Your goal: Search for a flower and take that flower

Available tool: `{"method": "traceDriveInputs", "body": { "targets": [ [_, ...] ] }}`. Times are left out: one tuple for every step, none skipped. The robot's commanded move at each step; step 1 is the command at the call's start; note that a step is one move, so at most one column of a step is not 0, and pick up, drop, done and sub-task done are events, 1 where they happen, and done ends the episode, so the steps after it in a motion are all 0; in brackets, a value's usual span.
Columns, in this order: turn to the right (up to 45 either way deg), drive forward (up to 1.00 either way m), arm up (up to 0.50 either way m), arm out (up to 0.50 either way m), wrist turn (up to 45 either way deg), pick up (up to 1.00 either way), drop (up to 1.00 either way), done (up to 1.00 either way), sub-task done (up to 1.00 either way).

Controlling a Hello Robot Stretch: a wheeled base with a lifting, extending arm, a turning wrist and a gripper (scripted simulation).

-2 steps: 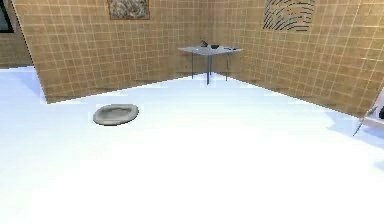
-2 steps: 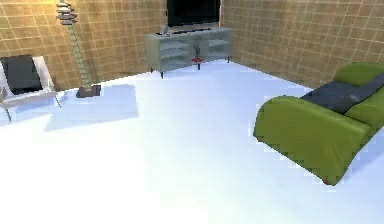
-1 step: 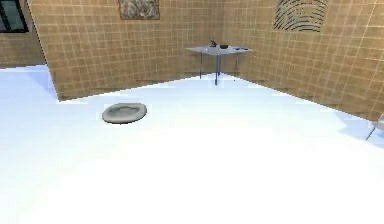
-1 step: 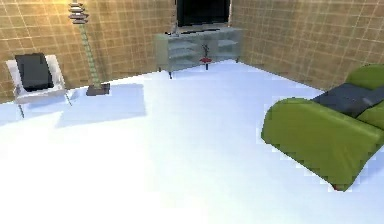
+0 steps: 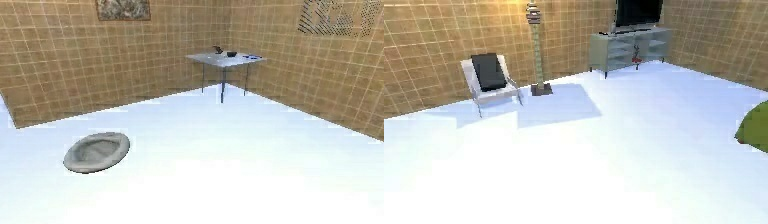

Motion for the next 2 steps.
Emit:
{"method": "traceDriveInputs", "body": {
  "targets": [
    [0.0,1.00,0.00,0.00,0.0,0.00,0.00,0.00,0.00],
    [0.0,0.95,0.00,0.00,0.0,0.00,0.00,0.00,0.00]
  ]
}}
